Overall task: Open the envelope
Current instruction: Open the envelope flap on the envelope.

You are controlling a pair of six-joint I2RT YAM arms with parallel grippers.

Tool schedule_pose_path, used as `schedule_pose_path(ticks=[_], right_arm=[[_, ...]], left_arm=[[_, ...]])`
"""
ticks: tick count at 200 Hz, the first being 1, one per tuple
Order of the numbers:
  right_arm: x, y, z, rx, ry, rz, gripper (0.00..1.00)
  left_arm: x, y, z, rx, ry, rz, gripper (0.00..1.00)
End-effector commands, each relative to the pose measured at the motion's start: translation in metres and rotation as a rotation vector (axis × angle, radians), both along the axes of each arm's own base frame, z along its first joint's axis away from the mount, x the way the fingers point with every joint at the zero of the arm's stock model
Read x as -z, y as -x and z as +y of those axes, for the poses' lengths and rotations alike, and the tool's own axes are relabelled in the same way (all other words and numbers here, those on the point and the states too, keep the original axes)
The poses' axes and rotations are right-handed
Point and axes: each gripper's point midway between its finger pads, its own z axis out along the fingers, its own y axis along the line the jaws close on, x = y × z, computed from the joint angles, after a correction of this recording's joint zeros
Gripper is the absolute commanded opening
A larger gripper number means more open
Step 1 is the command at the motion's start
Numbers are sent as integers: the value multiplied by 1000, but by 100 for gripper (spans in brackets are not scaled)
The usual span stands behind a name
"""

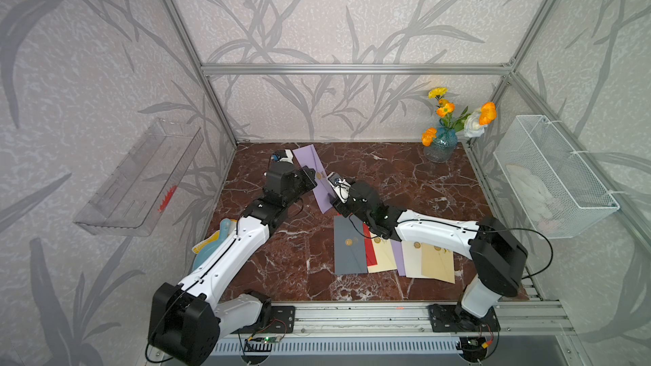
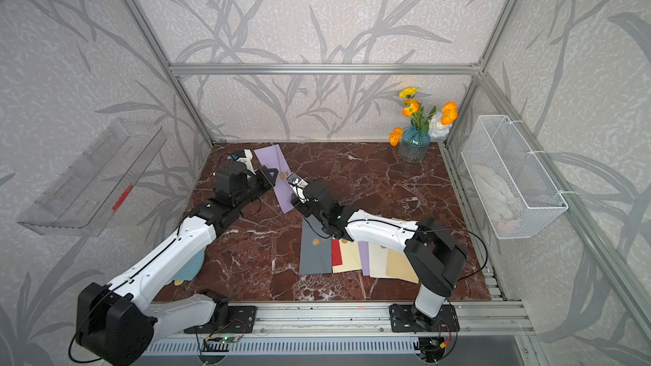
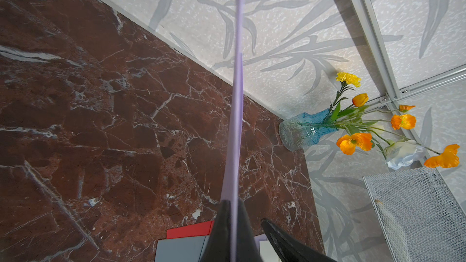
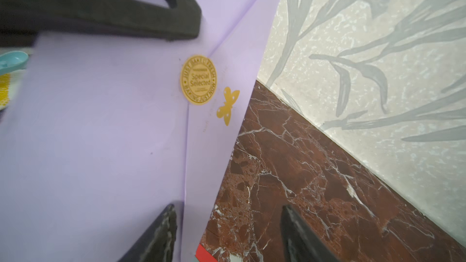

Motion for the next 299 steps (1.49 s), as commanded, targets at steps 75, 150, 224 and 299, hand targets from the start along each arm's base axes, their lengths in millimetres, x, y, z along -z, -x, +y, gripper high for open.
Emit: schedule_pose_path(ticks=[75,150,224,299], right_arm=[[-19,-24,-11,106,3,-89,66],[-23,-34,-8,120,23,-122,65],[-30,-42,-1,127,18,-155,66],[-42,-49,1,148,21,-202,66]], left_arm=[[12,3,-1,1,-32,44,0],[16,6,-8,28,-8,56,0],[20,6,-15,49,15,70,0],[25,6,-17,55,12,87,0]])
